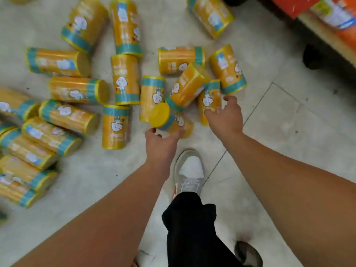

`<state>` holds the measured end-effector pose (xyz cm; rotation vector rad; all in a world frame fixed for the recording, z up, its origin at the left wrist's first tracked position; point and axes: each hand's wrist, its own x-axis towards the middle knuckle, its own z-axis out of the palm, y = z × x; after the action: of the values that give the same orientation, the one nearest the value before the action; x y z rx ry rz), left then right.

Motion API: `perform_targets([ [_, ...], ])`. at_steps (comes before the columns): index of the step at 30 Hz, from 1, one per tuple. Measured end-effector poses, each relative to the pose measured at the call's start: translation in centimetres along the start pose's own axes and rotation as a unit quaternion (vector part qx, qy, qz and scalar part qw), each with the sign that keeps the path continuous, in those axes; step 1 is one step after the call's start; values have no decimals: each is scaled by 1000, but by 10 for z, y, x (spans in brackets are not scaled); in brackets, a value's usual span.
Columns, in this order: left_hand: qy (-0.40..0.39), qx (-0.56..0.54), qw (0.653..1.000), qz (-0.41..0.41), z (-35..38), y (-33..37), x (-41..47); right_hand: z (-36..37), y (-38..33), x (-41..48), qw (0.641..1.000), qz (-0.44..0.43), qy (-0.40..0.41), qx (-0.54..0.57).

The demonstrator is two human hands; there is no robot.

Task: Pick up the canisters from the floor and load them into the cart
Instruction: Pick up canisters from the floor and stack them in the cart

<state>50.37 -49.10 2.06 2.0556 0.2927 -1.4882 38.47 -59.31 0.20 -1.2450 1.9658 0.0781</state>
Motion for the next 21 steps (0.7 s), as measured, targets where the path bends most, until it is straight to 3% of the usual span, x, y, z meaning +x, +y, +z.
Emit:
perform_targets([
  [5,46,-50,997,46,26,-13,44,35,13,43,1000,-17,9,4],
  [11,60,-112,992,28,30,-14,31,31,14,47,1000,6,-19,18],
  [15,48,-84,995,28,15,-5,-26,-2,20,-7,998,32,-14,51],
  [21,-43,8,992,121,-29,30,-151,-93,5,-141,986,22,3,168],
])
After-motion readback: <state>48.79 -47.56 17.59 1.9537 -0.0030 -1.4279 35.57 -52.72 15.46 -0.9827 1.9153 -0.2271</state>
